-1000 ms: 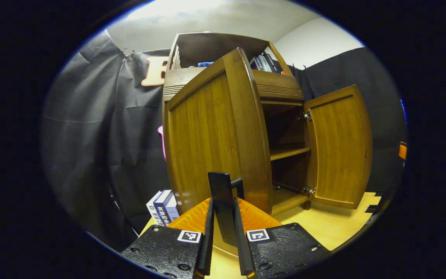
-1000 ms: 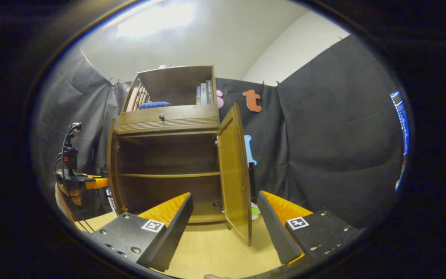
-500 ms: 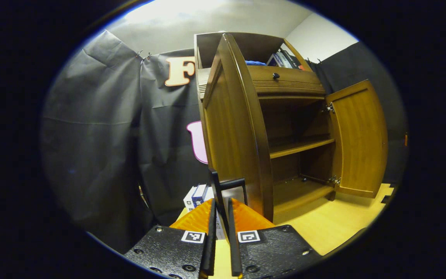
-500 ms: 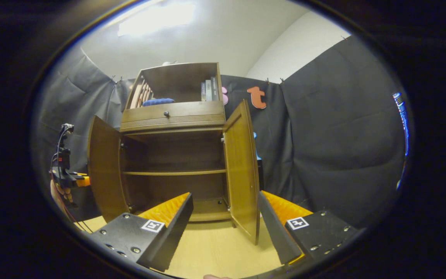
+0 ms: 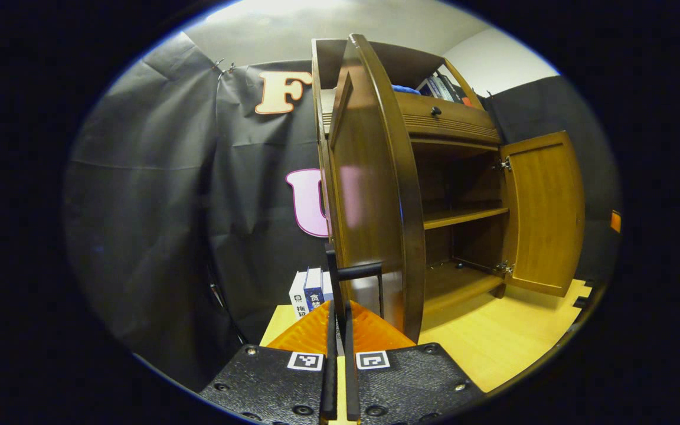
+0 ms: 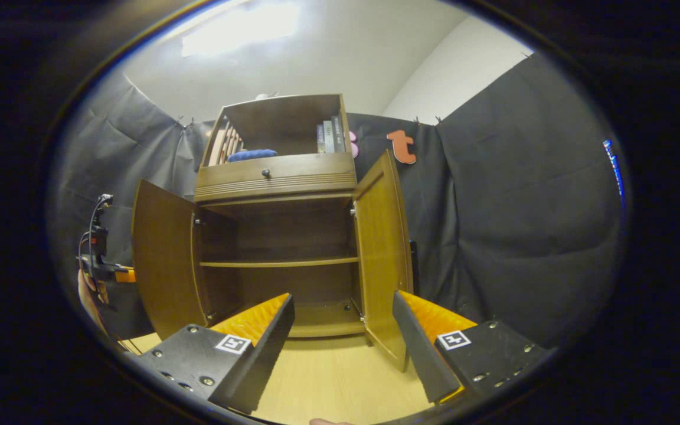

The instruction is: Open the right door of the double-door shoe cabinet with the right hand, and open the left door with the left hand.

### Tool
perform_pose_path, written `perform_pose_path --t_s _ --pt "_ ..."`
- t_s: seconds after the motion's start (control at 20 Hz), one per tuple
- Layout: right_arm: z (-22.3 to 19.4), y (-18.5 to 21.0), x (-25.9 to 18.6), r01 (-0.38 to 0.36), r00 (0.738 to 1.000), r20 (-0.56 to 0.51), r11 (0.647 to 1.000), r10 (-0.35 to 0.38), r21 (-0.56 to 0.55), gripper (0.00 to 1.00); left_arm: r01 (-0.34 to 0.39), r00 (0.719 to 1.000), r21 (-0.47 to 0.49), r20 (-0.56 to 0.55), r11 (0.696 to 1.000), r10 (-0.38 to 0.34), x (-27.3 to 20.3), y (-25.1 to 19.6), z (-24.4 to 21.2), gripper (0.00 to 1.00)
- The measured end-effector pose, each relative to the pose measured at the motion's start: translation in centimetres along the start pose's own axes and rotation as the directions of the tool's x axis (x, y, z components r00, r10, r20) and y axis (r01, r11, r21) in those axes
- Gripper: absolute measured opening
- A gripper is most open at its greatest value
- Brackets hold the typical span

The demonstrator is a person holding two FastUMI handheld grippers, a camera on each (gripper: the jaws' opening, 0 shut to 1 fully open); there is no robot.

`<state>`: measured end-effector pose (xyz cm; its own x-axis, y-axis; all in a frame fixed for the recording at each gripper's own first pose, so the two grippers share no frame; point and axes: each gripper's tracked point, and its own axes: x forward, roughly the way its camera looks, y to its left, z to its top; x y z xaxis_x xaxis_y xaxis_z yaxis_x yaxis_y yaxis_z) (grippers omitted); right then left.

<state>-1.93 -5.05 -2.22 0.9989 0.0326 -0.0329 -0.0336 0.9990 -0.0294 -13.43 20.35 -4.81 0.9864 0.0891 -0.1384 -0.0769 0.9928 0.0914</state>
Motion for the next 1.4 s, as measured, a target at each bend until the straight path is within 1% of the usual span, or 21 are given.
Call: perform_pose_path --t_s 0.05,0.2,0.35,0.45,0.5,0.55,0.6,0.7,0.8,0.85,0.9,0.95,1.0,1.05,1.1,1.15,1.2,1.3,1.35,1.4 --pt "0.0 0.3 0.0 -0.003 1.0 0.002 1.0 0.003 -0.011 0.99 0.016 1.0 -0.01 0.003 1.0 -0.016 -0.2 0.7 -0.1 0.05" --pt "0.1 1.5 -0.3 -0.03 1.0 0.007 0.999 0.03 -0.034 0.99 0.055 0.998 -0.059 0.007 0.997 -0.054 -0.2 1.7 -0.2 0.04" --pt "0.7 2.4 -0.5 -0.05 0.998 0.03 0.999 0.05 0.0 0.99 0.068 0.998 -0.069 0.008 0.995 -0.068 -0.5 1.8 -0.2 0.04" --pt "0.8 2.6 -0.5 -0.059 0.998 0.03 0.998 0.059 0.017 0.99 0.041 0.999 -0.053 -0.027 0.998 -0.043 -1.0 2.0 -0.9 0.04" --pt "0.8 2.5 -0.6 -0.056 0.998 0.031 0.998 0.055 0.019 0.99 0.022 0.999 -0.035 -0.043 0.999 -0.023 -1.5 2.1 -1.4 0.15" --pt "0.9 2.4 -0.4 -0.047 0.998 0.037 0.999 0.046 0.019 0.99 0.004 1.0 -0.02 -0.031 1.0 -0.005 -2.0 2.2 -1.2 0.26" --pt "0.9 2.1 -0.3 -0.034 0.999 0.042 0.999 0.033 0.02 0.99 -0.008 1.0 -0.006 -0.018 1.0 0.007 -2.6 2.0 -0.8 0.28" --pt "0.8 2.0 0.0 -0.021 0.999 0.043 0.999 0.02 0.025 0.99 -0.03 1.0 0.001 -0.003 1.0 0.03 -3.6 1.9 -0.5 0.28" --pt "0.6 2.1 0.1 -0.02 0.999 0.04 0.999 0.018 0.048 0.99 -0.06 0.998 -0.015 0.002 0.998 0.06 -4.7 2.0 0.0 0.26" --pt "0.7 1.9 0.1 -0.014 0.999 0.044 0.998 0.011 0.06 0.94 -0.088 0.996 -0.018 0.007 0.996 0.089 -5.3 2.3 0.4 0.23" --pt "0.8 1.5 0.1 -0.001 0.999 0.048 0.998 -0.002 0.068 0.99 -0.116 0.993 -0.016 0.017 0.993 0.117 -5.9 2.6 0.9 0.26" --pt "1.0 1.1 0.1 0.013 0.999 0.051 0.997 -0.017 0.075 0.95 -0.132 0.99 -0.015 0.042 0.991 0.133 -6.5 2.6 1.8 0.26" --pt "1.3 0.8 -0.1 0.021 0.998 0.055 0.997 -0.025 0.08 0.99 -0.142 0.988 -0.017 0.062 0.99 0.142 -7.0 2.3 2.5 0.27" --pt "1.4 0.8 -0.1 0.022 0.998 0.056 0.997 -0.027 0.079 1.0 -0.149 0.985 -0.021 0.084 0.989 0.15 -7.5 2.0 3.3 0.28" --pt "1.6 0.7 -0.3 0.021 0.998 0.059 0.997 -0.026 0.075 0.99 -0.177 0.978 -0.034 0.108 0.984 0.18 -8.0 2.1 4.2 0.26" --pt "1.9 0.6 -0.3 0.02 0.998 0.062 0.997 -0.024 0.069 0.99 -0.205 0.969 -0.042 0.136 0.978 0.209 -8.3 2.4 5.2 0.35" --pt "2.2 0.4 -0.4 0.016 0.998 0.061 0.998 -0.02 0.061 0.99 -0.21 0.964 -0.04 0.16 0.977 0.213 -9.0 1.7 6.0 0.45" --pt "2.8 0.1 -0.7 0.012 0.998 0.066 0.999 -0.015 0.044 0.99 -0.191 0.962 -0.044 0.19 0.981 0.196 -9.3 -0.1 7.4 0.64" --pt "3.3 -0.1 -0.7 0.015 0.997 0.075 0.999 -0.018 0.039 0.99 -0.181 0.961 -0.044 0.203 0.983 0.186 -9.4 -0.9 7.9 0.71" --pt "3.7 -0.4 -0.8 0.018 0.996 0.082 0.999 -0.02 0.035 0.99 -0.199 0.954 -0.056 0.216 0.978 0.206 -9.7 -0.9 8.5 0.78"
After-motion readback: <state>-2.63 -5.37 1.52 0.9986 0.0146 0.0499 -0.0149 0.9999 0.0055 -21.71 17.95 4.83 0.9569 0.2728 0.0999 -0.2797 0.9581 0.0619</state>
